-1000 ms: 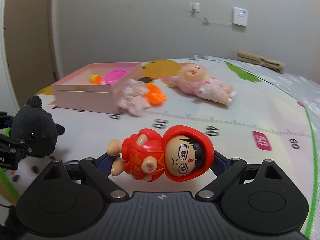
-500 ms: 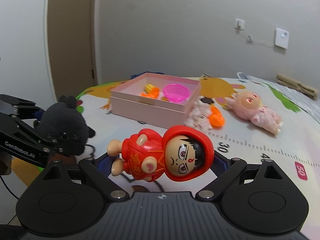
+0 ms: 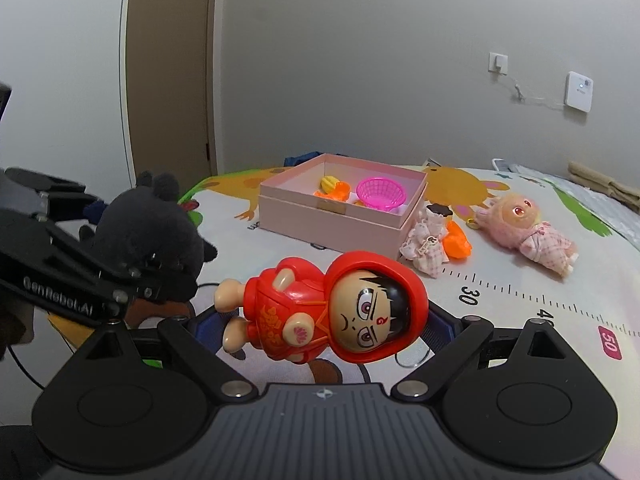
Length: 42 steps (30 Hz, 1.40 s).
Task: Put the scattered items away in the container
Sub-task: 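Carry the black plush and red doll into the pink box and open both grippers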
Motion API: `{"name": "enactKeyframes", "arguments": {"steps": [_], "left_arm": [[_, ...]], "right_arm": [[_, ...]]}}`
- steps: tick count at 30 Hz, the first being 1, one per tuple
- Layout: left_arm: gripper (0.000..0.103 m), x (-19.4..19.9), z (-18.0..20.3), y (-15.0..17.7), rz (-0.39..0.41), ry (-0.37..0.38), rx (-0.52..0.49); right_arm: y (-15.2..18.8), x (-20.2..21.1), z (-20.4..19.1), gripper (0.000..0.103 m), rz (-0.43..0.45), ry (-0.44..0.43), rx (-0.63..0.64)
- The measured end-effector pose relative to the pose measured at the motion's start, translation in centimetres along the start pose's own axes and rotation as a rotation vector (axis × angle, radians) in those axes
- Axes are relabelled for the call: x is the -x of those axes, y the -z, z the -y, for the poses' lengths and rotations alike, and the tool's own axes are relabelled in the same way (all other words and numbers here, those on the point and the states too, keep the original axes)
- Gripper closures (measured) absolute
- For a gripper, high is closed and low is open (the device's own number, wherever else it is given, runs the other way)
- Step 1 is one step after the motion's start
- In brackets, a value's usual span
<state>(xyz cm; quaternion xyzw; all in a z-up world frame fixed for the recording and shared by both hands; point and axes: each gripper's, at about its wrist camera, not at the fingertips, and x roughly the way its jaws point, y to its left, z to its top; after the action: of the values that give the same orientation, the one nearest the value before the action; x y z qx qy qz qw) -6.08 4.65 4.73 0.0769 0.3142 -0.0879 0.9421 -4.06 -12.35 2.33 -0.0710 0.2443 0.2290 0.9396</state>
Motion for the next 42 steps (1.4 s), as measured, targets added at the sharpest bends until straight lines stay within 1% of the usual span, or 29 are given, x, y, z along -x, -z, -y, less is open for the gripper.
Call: {"name": "enactKeyframes", "arguments": {"steps": [3, 7, 9, 11, 13, 15, 18, 20, 22, 24, 26, 28, 30, 32, 34, 35, 37, 39, 41, 42], "left_arm": [[0.011, -0.1, 0.0, 0.0, -0.012, -0.001, 0.008], [0.01, -0.7, -0.3, 0.2, 0.018, -0.023, 0.0], [0.011, -1.5, -0.9, 0.2, 0.028, -0.024, 0.024], [0.011, -2.4, -1.8, 0.0, 0.036, -0.007, 0.054], [0.012, -3.4, -2.6, -0.7, 0.056, 0.004, 0.078], [0.012, -4.2, -3.5, -2.5, 0.08, 0.022, 0.087], [0.012, -5.8, -4.9, -6.4, 0.137, 0.04, 0.099], [0.012, -7.6, -6.3, -9.4, 0.146, 0.079, 0.145], [0.012, -9.9, -8.1, -12.4, 0.143, 0.149, 0.21], [0.011, -12.1, -9.9, -15.0, 0.149, 0.185, 0.231], [0.011, -14.2, -11.5, -17.0, 0.151, 0.205, 0.233], [0.011, -16.4, -12.5, -18.0, 0.133, 0.23, 0.239], [0.008, -18.6, -12.9, -18.5, 0.107, 0.257, 0.216], [0.007, -20.3, -13.2, -18.4, 0.085, 0.281, 0.2], [0.006, -21.2, -13.6, -18.0, 0.079, 0.306, 0.208], [0.006, -21.4, -13.9, -17.9, 0.084, 0.308, 0.22], [0.005, -21.7, -14.2, -17.5, 0.097, 0.281, 0.244], [0.005, -21.6, -13.9, -17.2, 0.117, 0.234, 0.252], [0.005, -21.3, -12.9, -16.9, 0.152, 0.193, 0.232], [0.005, -21.0, -12.0, -16.8, 0.184, 0.165, 0.207]], "right_arm": [[-0.2, 0.1, 0.2, 0.009, 0.008, -0.015, -0.009], [-0.3, -0.4, 0.1, 0.009, 0.002, -0.025, 0.019], [-0.7, -0.9, 0.2, 0.009, -0.004, -0.025, 0.03], [-1.1, -1.7, 0.2, 0.009, -0.014, -0.034, 0.055], [-1.7, -2.7, 0.5, 0.009, -0.026, -0.048, 0.082], [-3.0, -4.0, 1.4, 0.009, -0.033, -0.071, 0.084], [-6.0, -6.0, 3.3, 0.009, 0.011, -0.065, 0.079], [-8.0, -7.8, 4.5, 0.009, 0.041, -0.044, 0.087], [-9.5, -10.0, 5.2, 0.009, 0.064, 0.005, 0.132], [-10.8, -12.3, 5.9, 0.009, 0.083, 0.053, 0.169], [-12.0, -14.0, 6.5, 0.009, 0.1, 0.057, 0.175], [-12.9, -16.1, 7.0, 0.009, 0.111, 0.029, 0.18], [-13.3, -18.2, 6.8, 0.009, 0.107, 0.015, 0.21], [-13.1, -20.3, 6.2, 0.008, 0.071, -0.035, 0.265], [-12.6, -21.7, 5.9, 0.008, 0.04, -0.04, 0.297], [-12.4, -21.8, 6.0, 0.008, 0.036, -0.042, 0.301], [-12.2, -21.1, 7.1, 0.008, 0.044, -0.058, 0.27], [-12.2, -19.9, 8.6, 0.008, 0.065, -0.052, 0.23], [-12.4, -18.2, 10.6, 0.008, 0.098, -0.022, 0.186], [-12.3, -17.2, 12.0, 0.007, 0.118, 0.014, 0.157]]}}
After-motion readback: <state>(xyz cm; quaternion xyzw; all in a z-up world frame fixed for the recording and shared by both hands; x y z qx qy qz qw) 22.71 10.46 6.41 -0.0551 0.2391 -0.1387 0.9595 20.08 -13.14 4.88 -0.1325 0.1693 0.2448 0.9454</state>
